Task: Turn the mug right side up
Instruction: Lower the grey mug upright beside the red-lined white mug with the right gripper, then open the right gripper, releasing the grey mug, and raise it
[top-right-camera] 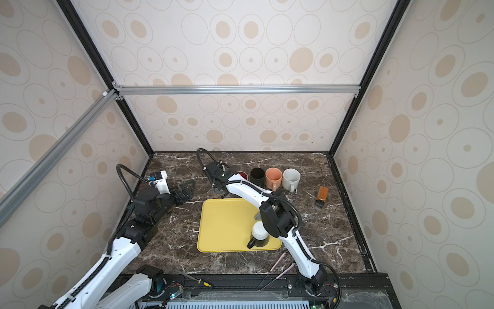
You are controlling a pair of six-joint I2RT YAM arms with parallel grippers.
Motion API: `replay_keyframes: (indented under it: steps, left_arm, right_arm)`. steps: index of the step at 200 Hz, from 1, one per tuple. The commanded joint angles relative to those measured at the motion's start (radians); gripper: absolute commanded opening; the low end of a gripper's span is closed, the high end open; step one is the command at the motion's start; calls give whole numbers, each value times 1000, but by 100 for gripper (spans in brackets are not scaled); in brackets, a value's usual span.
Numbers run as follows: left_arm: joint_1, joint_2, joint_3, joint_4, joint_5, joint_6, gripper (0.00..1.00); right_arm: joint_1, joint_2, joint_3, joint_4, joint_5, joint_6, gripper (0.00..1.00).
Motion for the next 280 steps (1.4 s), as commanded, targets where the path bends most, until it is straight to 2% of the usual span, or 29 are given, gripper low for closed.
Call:
replay_keyframes:
  steps: [1, 74, 139, 194, 248, 280]
  left_arm:
    - [8, -14, -4, 17, 7, 24, 100]
    - [7, -18, -13, 17, 8, 25, 100]
    - [8, -32, -19, 10, 5, 29, 100]
    - [7, 12, 33, -29, 66, 74, 100]
    - [-3, 39, 42, -30, 206, 104, 100]
    - [-53, 67, 58, -41, 206, 130, 100]
  right_arm:
    - [8, -2, 68, 4, 51, 22, 9]
    - [8, 4, 93, -25, -29, 39, 35]
    - [9, -37, 53, -15, -38, 42, 35]
    - [-3, -185, -8, 15, -23, -19, 36]
    - [-15, -438, -253, 149, -162, -118, 36]
    - [-53, -583, -448, 232, -269, -96, 35]
